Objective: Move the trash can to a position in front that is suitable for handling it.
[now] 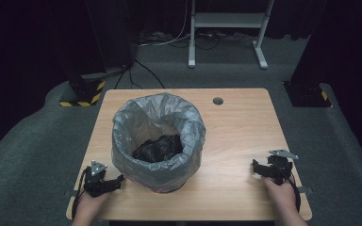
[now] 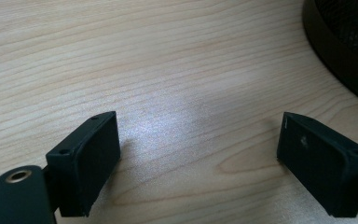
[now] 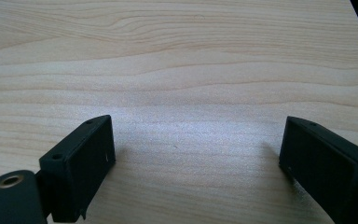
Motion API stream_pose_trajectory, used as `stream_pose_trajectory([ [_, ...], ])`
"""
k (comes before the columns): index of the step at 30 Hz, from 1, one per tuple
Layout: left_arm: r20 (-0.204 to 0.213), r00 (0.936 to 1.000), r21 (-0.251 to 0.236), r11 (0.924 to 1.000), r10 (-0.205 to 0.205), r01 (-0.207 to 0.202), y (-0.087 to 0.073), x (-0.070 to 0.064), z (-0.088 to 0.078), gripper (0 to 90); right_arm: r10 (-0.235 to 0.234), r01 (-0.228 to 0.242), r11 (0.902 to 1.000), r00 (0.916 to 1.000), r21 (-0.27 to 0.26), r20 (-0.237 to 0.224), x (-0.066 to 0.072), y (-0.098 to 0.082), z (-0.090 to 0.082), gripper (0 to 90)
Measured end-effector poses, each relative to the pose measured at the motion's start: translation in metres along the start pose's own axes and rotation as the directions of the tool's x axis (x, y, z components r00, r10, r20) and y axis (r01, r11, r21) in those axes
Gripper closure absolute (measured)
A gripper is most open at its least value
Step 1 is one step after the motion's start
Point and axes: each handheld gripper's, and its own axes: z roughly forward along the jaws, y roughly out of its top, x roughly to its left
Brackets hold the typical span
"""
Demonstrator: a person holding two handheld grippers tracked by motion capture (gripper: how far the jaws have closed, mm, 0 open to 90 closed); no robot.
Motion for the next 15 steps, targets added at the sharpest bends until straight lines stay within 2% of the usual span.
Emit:
stream_pose_trajectory([
  [6, 0.004, 0.9999, 0.000, 0.9999, -0.010, 0.010, 0.000, 0.001, -0.001, 13.2, -0.020, 0.020, 0.9998, 0.9998, -0.005, -0.009, -0.001, 0.000, -0.001, 11.4],
  [8, -0.002, 0.9999, 0.024, 0.9997, 0.011, -0.011, 0.001, 0.000, -0.003, 13.3, -0.045, 0.045, 0.9989, 0.9990, -0.011, 0.002, 0.001, 0.001, -0.004, 12.3],
  [13, -0.016, 0.9999, 0.057, 0.9984, 0.002, -0.001, 0.006, 0.003, -0.009, 14.0, -0.105, 0.103, 0.9905, 0.9941, -0.091, -0.023, 0.019, 0.013, -0.021, 12.3],
  [15, -0.031, 0.9995, 0.043, 0.9991, 0.008, -0.007, 0.009, 0.003, -0.014, 14.0, -0.127, 0.120, 0.9841, 0.9911, -0.130, -0.040, 0.030, 0.020, -0.030, 12.2],
])
